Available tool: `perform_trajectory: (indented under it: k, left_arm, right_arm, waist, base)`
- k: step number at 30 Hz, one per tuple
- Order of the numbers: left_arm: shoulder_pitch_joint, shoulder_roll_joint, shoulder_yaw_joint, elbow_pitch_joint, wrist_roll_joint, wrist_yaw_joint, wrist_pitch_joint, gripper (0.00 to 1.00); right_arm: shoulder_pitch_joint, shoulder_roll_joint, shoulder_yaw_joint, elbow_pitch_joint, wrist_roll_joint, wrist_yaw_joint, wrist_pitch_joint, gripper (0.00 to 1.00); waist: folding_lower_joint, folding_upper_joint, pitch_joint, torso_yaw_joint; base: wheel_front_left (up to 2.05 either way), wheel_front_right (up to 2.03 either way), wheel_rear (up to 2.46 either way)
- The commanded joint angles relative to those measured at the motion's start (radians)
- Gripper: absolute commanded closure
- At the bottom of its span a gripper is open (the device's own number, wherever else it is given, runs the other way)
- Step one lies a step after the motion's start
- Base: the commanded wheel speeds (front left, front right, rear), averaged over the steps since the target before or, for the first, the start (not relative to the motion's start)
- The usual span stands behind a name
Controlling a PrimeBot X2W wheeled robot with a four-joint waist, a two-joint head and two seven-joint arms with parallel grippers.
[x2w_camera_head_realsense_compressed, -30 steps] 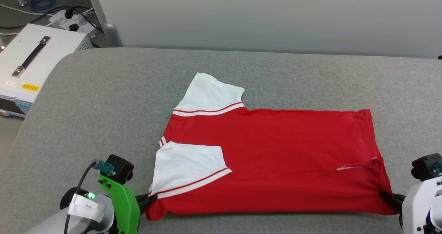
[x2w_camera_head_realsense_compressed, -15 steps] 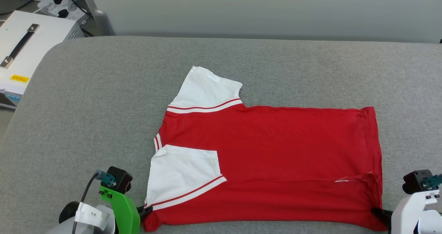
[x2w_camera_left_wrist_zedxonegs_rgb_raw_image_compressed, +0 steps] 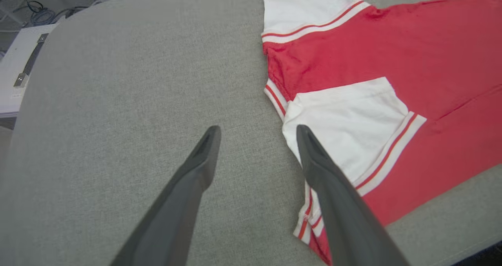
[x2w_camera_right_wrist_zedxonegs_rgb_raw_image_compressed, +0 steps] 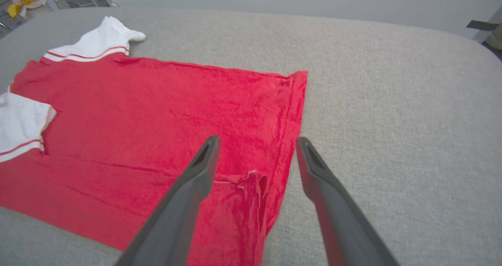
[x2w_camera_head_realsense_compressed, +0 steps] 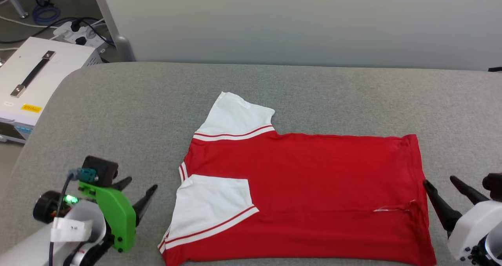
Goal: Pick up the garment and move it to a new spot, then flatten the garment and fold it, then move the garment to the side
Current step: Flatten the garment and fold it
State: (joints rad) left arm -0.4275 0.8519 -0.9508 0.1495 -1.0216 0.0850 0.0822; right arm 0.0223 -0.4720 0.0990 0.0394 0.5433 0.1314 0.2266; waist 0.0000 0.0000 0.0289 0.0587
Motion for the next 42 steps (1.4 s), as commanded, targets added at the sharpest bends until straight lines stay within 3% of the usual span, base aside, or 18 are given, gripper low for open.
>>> perform_trajectory:
  k: [1,5,9,10,15,21,28,34,41,42]
  left_arm:
    - [-0.043,0.004,0.016,-0.011,0.019,0.011,-0.011,0.00]
    - [-0.148,-0.024,0.055,-0.008,0.053,0.017,-0.036,0.00]
    - [-0.284,-0.072,0.063,0.041,0.099,-0.017,-0.024,0.00]
    - [-0.387,-0.115,0.051,0.098,0.131,-0.052,0.010,0.00]
    - [-0.558,-0.197,0.047,0.230,0.116,-0.125,0.115,0.00]
    - [-0.737,-0.248,0.007,0.392,0.092,-0.181,0.337,0.00]
    - [-0.854,-0.258,-0.025,0.510,0.019,-0.209,0.567,0.00]
    - [-0.897,-0.258,-0.046,0.553,0.010,-0.215,0.580,0.00]
    - [-0.876,-0.246,-0.144,0.546,-0.004,-0.215,0.641,0.00]
    - [-0.871,-0.242,-0.156,0.539,-0.010,-0.215,0.648,0.79]
  right_arm:
    - [-0.008,0.023,-0.016,-0.029,-0.029,-0.001,-0.031,0.00]
    - [-0.037,0.090,-0.052,-0.117,-0.099,-0.001,-0.109,0.00]
    - [-0.066,0.141,-0.050,-0.196,-0.150,-0.001,-0.156,0.00]
    - [-0.079,0.164,-0.036,-0.245,-0.169,-0.001,-0.165,0.00]
    - [-0.117,0.182,-0.016,-0.308,-0.191,-0.001,-0.173,0.00]
    - [-0.171,0.184,0.018,-0.336,-0.197,-0.001,-0.177,0.00]
    - [-0.225,0.178,0.044,-0.333,-0.201,-0.001,-0.182,0.00]
    - [-0.258,0.173,0.051,-0.315,-0.198,-0.001,-0.198,0.00]
    - [-0.280,0.163,0.057,-0.288,-0.195,-0.001,-0.214,0.00]
    - [-0.283,0.162,0.056,-0.286,-0.195,-0.001,-0.216,0.00]
  waist:
    - [0.0000,0.0000,0.004,-0.010]
    - [0.0000,0.0000,0.035,-0.029]
    - [0.0000,0.0000,0.097,-0.058]
    - [0.0000,0.0000,0.150,-0.081]
    - [0.0000,0.0000,0.255,-0.126]
    - [0.0000,0.0000,0.379,-0.177]
    - [0.0000,0.0000,0.486,-0.219]
    - [0.0000,0.0000,0.544,-0.234]
    - [0.0000,0.0000,0.559,-0.234]
    - [0.0000,0.0000,0.559,-0.233]
  base:
    - [0.00,0.00,0.00]
    - [0.00,0.00,0.00]
    - [0.00,0.00,0.00]
    - [0.00,0.00,0.00]
    - [0.00,0.00,0.00]
    - [0.00,0.00,0.00]
    - [0.00,0.00,0.00]
    - [0.00,0.00,0.00]
    - [0.00,0.00,0.00]
    - [0.00,0.00,0.00]
